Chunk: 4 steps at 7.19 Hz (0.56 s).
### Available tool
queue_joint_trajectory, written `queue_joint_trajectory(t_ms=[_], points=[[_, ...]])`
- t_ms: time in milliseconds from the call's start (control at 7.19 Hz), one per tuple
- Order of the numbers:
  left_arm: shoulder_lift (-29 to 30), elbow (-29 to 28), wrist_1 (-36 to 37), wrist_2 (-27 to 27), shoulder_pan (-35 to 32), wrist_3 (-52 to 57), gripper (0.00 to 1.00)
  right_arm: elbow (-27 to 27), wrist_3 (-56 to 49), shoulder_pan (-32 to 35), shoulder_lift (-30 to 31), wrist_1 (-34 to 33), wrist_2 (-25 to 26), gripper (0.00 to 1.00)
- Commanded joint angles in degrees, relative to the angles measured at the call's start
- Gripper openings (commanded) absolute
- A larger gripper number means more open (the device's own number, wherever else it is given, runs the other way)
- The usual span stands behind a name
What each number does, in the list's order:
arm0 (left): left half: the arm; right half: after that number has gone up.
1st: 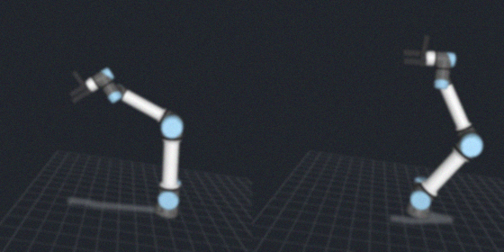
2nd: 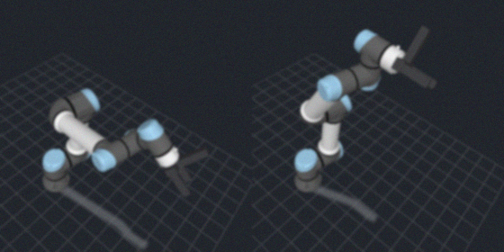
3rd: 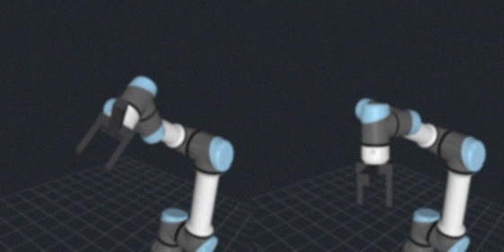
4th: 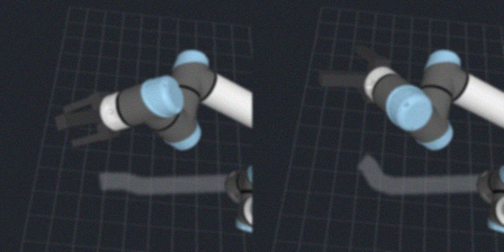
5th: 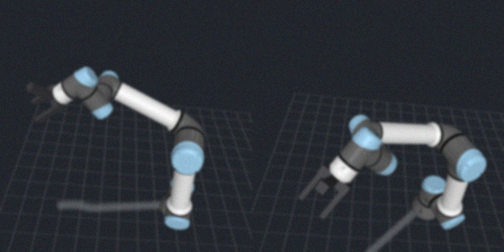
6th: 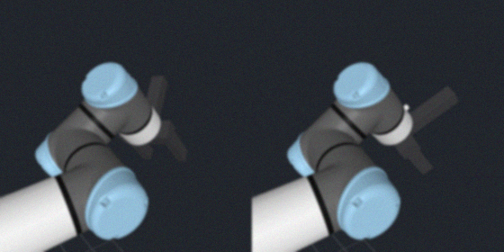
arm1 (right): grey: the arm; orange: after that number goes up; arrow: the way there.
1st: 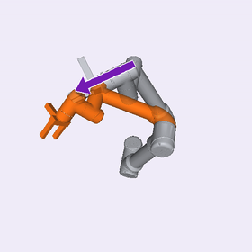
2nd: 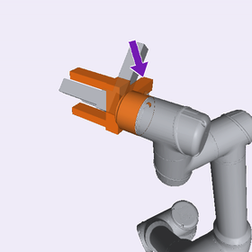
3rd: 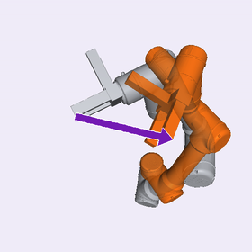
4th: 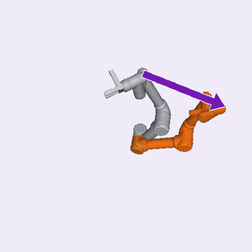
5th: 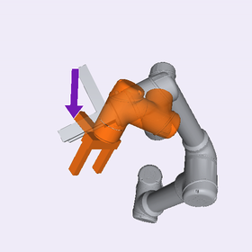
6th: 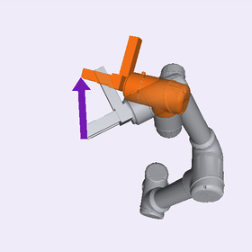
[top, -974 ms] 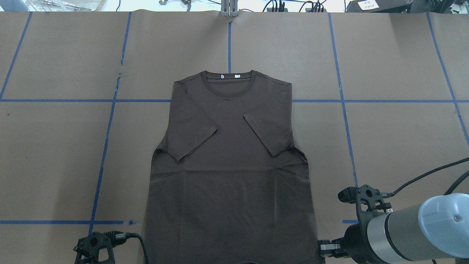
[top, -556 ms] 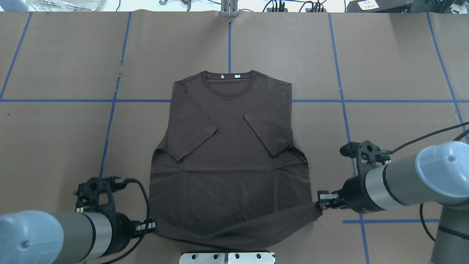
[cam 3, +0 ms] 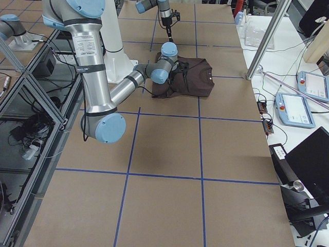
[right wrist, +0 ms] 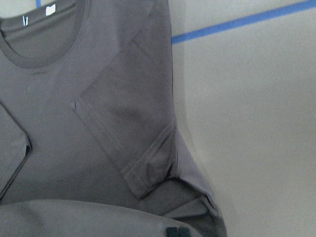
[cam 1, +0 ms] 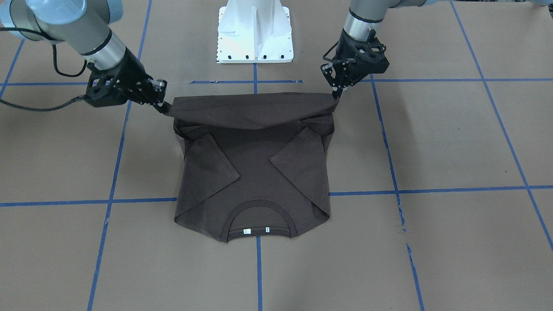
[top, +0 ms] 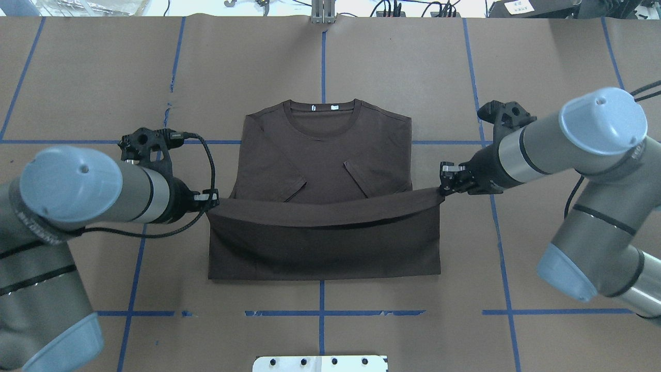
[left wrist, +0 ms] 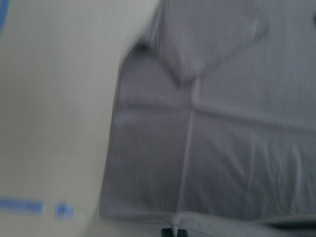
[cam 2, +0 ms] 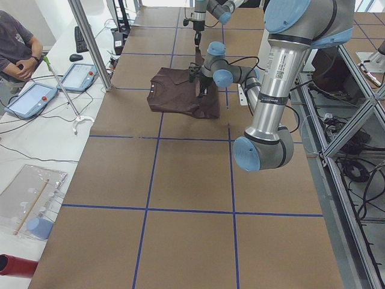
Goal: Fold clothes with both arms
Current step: 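Lift the hem with both grippers and fold it toward the collar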
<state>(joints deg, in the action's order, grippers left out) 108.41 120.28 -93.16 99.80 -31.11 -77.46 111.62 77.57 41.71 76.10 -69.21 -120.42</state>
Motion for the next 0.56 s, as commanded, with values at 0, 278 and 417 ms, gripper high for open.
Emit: queue_joint_trajectory(t_ms=[0, 278, 417], points=[[4.86, -8.26, -2.36, 0.31, -5.17, 3.61, 0.0, -8.14, -0.83, 4.42, -5.95, -0.04, -0.61, 0.0], [9.16, -20.55, -12.01, 0.31, -8.34, 3.72, 0.0, -15.34, -0.93, 6.36, -11.39, -0.04, -0.61, 0.0], [9.71, -25.31, -16.66, 0.31, -9.92, 3.72, 0.0, -18.42, -1.01, 7.42, -13.24, -0.04, -0.7, 0.0]])
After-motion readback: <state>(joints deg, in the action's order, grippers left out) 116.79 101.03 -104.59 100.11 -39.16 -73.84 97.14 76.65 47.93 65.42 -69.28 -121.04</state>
